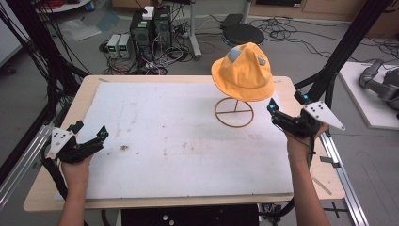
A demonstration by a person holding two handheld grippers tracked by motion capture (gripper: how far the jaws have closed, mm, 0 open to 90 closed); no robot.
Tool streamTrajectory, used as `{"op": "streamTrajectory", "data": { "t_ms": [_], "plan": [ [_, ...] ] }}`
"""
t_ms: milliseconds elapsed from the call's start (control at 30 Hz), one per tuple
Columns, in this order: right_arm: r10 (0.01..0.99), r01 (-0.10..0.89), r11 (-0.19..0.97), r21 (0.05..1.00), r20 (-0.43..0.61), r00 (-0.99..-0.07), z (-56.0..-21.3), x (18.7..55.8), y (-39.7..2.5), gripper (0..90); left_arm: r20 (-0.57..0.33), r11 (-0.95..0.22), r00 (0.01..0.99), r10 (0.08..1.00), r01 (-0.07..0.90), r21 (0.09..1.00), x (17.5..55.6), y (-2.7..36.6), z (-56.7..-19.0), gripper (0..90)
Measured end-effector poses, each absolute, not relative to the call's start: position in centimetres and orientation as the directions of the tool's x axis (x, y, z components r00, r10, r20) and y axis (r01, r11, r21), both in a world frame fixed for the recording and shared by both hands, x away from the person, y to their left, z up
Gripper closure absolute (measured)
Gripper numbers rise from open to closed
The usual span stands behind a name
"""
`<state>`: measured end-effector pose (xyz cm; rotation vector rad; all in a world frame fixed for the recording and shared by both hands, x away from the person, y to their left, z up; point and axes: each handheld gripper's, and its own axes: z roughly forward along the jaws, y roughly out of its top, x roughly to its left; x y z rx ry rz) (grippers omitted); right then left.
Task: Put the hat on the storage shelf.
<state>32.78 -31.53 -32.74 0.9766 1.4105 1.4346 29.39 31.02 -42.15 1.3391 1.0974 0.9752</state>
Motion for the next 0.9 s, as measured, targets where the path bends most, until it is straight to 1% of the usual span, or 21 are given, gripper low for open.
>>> {"op": "streamTrajectory", "data": {
  "t_ms": [67,100,167,233,267,433,500,633,900],
  "plan": [
    [0.953,-0.059,-0.013,0.998,-0.005,-0.304,-34.3,31.9,-32.2,11.2,-0.042,0.025,0.234,0.971,0.074,0.997,29.4,31.0,-42.2,12.6],
    [0.953,-0.059,-0.013,0.998,-0.005,-0.304,-34.3,31.9,-32.2,11.2,-0.038,0.021,0.235,0.971,0.076,0.997,29.4,31.0,-42.2,12.6],
    [0.951,-0.066,-0.059,0.996,0.036,-0.306,-36.1,30.8,-32.9,11.2,-0.036,0.018,0.238,0.971,0.076,0.997,29.5,30.9,-42.2,12.5],
    [0.951,-0.071,-0.062,0.996,0.038,-0.306,-36.7,30.5,-33.1,11.2,-0.032,0.014,0.240,0.970,0.077,0.997,29.5,30.8,-42.2,12.5],
    [0.954,-0.064,-0.062,0.996,0.040,-0.298,-38.0,30.0,-33.6,11.2,-0.031,0.012,0.241,0.970,0.078,0.997,29.5,30.7,-42.2,12.5],
    [0.955,-0.031,-0.072,0.997,0.060,-0.292,-39.7,29.9,-34.1,11.2,-0.024,0.005,0.244,0.969,0.077,0.997,29.6,30.5,-42.2,12.5],
    [0.956,-0.026,-0.068,0.997,0.058,-0.289,-39.9,30.1,-34.2,11.3,-0.018,-0.002,0.245,0.969,0.081,0.997,29.6,30.4,-42.2,12.5],
    [0.956,0.016,-0.032,0.999,0.035,-0.290,-40.8,30.5,-33.9,11.2,-0.006,-0.017,0.250,0.968,0.091,0.996,29.8,30.2,-42.3,12.5],
    [0.950,-0.006,-0.037,0.999,0.033,-0.311,-41.0,30.5,-33.8,11.3,0.009,-0.036,0.265,0.964,0.097,0.995,29.8,29.7,-42.4,12.5]
  ]
}}
